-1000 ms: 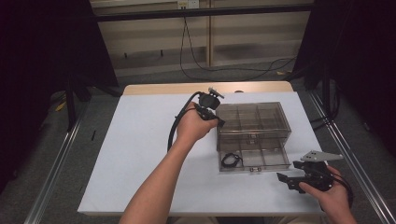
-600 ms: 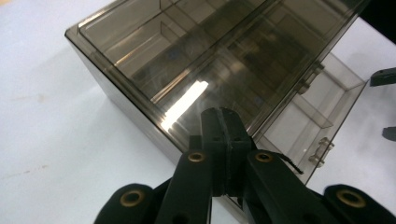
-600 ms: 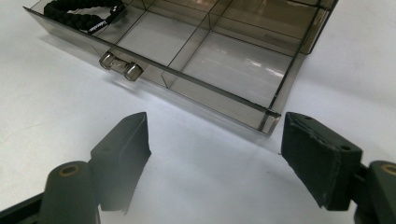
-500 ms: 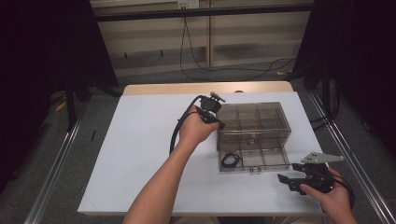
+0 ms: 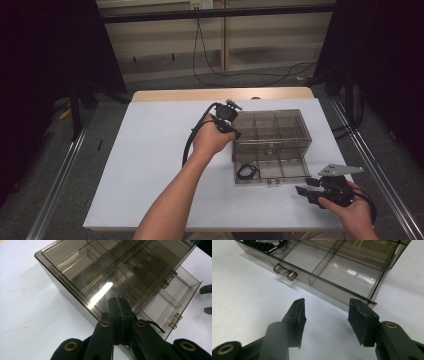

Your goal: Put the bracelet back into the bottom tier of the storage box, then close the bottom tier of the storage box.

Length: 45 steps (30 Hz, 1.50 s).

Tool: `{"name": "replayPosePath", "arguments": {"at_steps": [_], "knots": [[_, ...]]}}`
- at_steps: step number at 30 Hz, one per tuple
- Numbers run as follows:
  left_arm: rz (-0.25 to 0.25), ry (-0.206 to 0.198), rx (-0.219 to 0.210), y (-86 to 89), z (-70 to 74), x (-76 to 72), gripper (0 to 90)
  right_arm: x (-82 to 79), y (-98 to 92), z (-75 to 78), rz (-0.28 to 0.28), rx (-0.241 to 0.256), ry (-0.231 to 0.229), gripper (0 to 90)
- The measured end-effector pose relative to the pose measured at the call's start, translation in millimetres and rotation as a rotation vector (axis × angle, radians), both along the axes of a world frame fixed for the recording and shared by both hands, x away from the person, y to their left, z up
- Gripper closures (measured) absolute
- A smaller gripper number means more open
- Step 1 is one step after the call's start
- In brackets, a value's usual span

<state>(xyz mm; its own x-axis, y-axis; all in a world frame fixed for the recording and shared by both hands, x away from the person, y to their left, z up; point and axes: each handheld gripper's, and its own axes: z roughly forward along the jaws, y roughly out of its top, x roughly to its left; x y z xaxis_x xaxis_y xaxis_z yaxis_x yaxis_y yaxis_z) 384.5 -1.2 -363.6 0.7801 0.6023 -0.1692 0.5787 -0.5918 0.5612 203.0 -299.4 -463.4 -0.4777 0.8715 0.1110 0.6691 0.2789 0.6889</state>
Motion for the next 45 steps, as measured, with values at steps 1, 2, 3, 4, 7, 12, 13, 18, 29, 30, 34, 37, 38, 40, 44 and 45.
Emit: {"name": "replayPosePath", "arguments": {"at_steps": [1, 2, 3, 4, 7, 12, 13, 18, 29, 30, 34, 37, 38, 40, 44, 45], "knots": [[-0.002, 0.003, 0.002, -0.1, 0.2, -0.1, 90.0, 0.1, 0.3, 0.2, 0.001, 0.003, -0.001, 51.9], [-0.003, 0.003, 0.002, -0.2, 0.3, -0.2, 90.0, 0.4, 0.6, 0.2, 0.005, 0.005, -0.002, 53.4], [-0.004, -0.001, 0.004, -0.3, 0.2, -0.2, 90.0, 0.5, 1.0, 0.1, 0.003, 0.000, -0.004, 54.4], [-0.006, -0.003, 0.007, -0.4, 0.3, -0.1, 90.0, 0.9, 1.4, -0.1, 0.005, -0.001, -0.002, 55.6], [-0.007, -0.003, 0.006, -0.5, 0.3, -0.2, 90.0, 2.8, 3.2, -0.6, 0.012, 0.000, -0.003, 58.2], [-0.006, 0.007, 0.001, -1.1, 0.4, -1.6, 90.0, 5.3, 8.1, -1.7, 0.034, -0.006, 0.000, 62.7], [-0.008, 0.009, 0.000, -0.9, 0.4, -1.3, 90.0, 5.8, 9.1, -2.1, 0.038, -0.006, 0.000, 63.9], [-0.007, 0.008, -0.007, 0.3, -0.2, -2.1, 90.0, 8.4, 13.5, -2.0, 0.051, -0.006, -0.006, 69.1], [-0.004, 0.011, -0.006, -0.1, 0.0, -2.4, 90.0, 12.7, 22.5, -3.0, 0.064, -0.019, -0.018, 77.6], [-0.003, 0.011, -0.005, -0.2, 0.1, -2.5, 90.0, 13.1, 22.8, -3.3, 0.066, -0.019, -0.020, 78.4], [-0.002, 0.014, -0.007, -0.5, -0.1, -2.4, 90.0, 14.8, 25.1, -4.1, 0.063, -0.018, -0.011, 82.2], [0.004, 0.016, -0.011, -2.2, -0.2, -2.8, 90.0, 16.5, 26.8, -4.3, 0.061, -0.011, -0.015, 86.9], [0.002, 0.017, -0.012, -2.6, -0.3, -2.7, 90.0, 17.3, 27.6, -4.8, 0.061, -0.014, -0.013, 87.9], [-0.002, 0.015, -0.012, -3.3, -0.5, -2.4, 90.0, 18.7, 29.4, -6.0, 0.067, -0.019, -0.002, 88.0], [0.002, 0.009, -0.012, -6.1, -0.6, -3.6, 90.0, 20.3, 32.7, -7.0, 0.080, -0.028, 0.001, 88.7], [-0.003, 0.008, -0.009, -6.2, -0.4, -3.4, 90.0, 20.6, 33.4, -7.2, 0.080, -0.029, 0.000, 88.9]]}}
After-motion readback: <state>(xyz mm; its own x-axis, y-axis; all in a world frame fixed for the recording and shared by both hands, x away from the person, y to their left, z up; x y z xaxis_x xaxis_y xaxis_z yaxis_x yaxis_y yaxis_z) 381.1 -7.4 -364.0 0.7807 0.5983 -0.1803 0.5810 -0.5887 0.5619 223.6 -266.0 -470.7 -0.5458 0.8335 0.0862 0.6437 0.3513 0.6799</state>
